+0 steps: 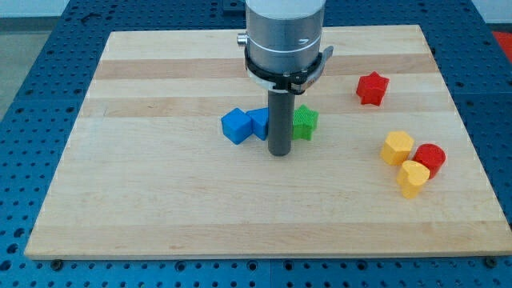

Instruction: Move the yellow hexagon slightly down

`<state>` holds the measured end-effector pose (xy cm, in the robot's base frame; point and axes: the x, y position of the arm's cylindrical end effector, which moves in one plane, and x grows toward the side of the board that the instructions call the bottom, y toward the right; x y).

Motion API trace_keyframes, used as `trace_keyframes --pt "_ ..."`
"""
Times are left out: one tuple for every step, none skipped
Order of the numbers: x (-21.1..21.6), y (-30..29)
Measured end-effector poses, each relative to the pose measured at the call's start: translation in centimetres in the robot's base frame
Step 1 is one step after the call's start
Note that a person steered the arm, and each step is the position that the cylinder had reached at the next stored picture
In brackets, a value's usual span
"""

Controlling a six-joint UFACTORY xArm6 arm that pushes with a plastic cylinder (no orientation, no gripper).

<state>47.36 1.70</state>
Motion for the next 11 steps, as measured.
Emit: trace_keyframes --pt "0.3 0.0" --pt "2.1 0.0" --pt "3.1 0.0" --pt "3.1 0.0" --pt "3.1 1.4" --pt "3.1 5.6" --pt "2.7 8.6" --pt "0.8 8.9" --pt "-1.4 8.9" --pt "-2.8 11.5" --pt "-3.5 16.1"
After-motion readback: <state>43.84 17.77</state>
